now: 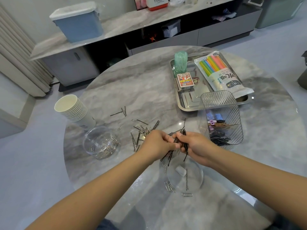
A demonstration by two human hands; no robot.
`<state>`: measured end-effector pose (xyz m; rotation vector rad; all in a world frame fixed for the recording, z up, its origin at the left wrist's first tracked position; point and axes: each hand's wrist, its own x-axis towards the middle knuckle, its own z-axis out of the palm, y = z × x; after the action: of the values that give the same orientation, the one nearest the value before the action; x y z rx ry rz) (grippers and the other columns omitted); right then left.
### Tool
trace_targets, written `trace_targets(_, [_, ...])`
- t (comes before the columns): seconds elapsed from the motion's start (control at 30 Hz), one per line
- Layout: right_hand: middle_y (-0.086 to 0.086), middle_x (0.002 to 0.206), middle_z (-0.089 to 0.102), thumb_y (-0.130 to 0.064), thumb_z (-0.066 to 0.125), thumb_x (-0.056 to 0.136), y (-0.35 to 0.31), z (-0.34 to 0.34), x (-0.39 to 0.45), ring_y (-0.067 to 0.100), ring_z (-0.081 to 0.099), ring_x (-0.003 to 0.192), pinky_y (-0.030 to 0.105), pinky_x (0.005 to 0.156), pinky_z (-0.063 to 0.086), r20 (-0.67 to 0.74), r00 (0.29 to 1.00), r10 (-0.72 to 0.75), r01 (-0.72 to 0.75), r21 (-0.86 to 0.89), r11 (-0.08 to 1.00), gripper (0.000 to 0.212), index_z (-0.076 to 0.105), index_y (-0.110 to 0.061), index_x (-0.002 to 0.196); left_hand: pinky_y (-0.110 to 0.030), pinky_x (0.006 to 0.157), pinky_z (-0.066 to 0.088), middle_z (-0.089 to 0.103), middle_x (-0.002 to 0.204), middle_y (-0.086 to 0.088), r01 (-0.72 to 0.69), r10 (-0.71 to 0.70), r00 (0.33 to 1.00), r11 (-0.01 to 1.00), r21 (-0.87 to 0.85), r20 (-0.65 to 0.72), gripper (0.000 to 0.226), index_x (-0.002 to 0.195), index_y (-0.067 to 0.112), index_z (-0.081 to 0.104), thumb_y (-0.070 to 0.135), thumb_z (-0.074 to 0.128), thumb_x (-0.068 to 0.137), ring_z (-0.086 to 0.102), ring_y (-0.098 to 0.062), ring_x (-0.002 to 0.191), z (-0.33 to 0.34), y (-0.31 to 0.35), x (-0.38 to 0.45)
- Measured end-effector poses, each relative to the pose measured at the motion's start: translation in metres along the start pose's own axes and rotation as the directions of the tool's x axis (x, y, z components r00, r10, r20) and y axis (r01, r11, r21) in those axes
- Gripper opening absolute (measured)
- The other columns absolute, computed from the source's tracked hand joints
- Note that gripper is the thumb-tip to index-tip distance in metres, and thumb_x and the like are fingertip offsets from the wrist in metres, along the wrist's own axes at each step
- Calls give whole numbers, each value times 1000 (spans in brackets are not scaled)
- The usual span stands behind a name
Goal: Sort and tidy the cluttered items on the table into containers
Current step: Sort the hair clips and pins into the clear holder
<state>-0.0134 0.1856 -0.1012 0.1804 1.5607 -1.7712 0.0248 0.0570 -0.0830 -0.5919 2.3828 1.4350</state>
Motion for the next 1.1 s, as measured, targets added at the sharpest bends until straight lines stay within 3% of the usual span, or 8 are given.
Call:
trace_targets(0.13, [6,70,50,-13,41,100,1,-1,1,10,39,58,15,44,34,-38,999,34,-33,30,999,23,56,-5,84,-23,71,51,67,72,-1,27,-24,999,994,-105,28,19,74,12,64,13,82,70,63,-10,70,2,-1,1])
trace_targets(0.3, [5,68,48,-14,39,101,2,0,-1,11,40,55,19,48,35,-83,993,83,-78,62,995,25,52,-7,80,-16,53,48,67,62,0,112,-81,989,957,-268,123,13,74,11,65,3,76,75,62,-8,54,-3,5,-3])
trace_targets(0.5, [11,71,55,-15,37,101,3,-2,0,18,51,58,26,55,44,-142,982,122,-105,123,987,23,51,-7,84,-25,72,53,67,79,-7,132,-117,991,929,-346,62,24,82,11,63,-8,75,71,63,-16,66,-1,7,-7])
trace_targets(0.67, [12,75,56,-17,31,103,1,-1,-1,21,58,67,36,64,51,-102,988,118,-98,177,979,27,49,-8,85,-34,78,57,64,77,-3,-26,-4,991,973,-228,-133,27,76,17,62,-4,78,70,64,-17,73,7,3,-6])
trace_targets(0.77, [16,85,60,-22,27,104,0,-2,-3,22,61,73,40,72,53,-2,992,130,-124,278,953,33,52,-5,90,-23,72,55,64,74,4,-167,161,962,986,-7,-220,26,73,22,61,1,76,72,62,-9,68,10,3,-7])
trace_targets(0.9, [14,90,71,-30,23,104,1,-4,-1,18,70,74,38,72,58,162,978,129,-186,413,892,47,57,3,103,-16,67,52,70,79,5,-273,306,925,947,168,-225,13,82,17,70,5,73,76,63,-7,70,13,4,-10])
trace_targets(1.0, [9,81,71,-23,28,103,-1,-3,-1,14,69,67,34,68,57,174,979,109,-164,342,925,37,57,0,99,-5,64,44,71,79,4,-310,361,911,918,246,-201,9,85,14,74,10,73,78,59,-1,65,12,5,-11])
trace_targets(1.1, [13,92,69,-13,29,102,-2,-5,1,19,66,78,38,76,55,152,984,89,-125,245,961,31,57,1,104,-4,62,44,72,79,4,-323,361,918,921,218,-164,8,86,16,75,13,72,79,59,2,63,6,6,-15])
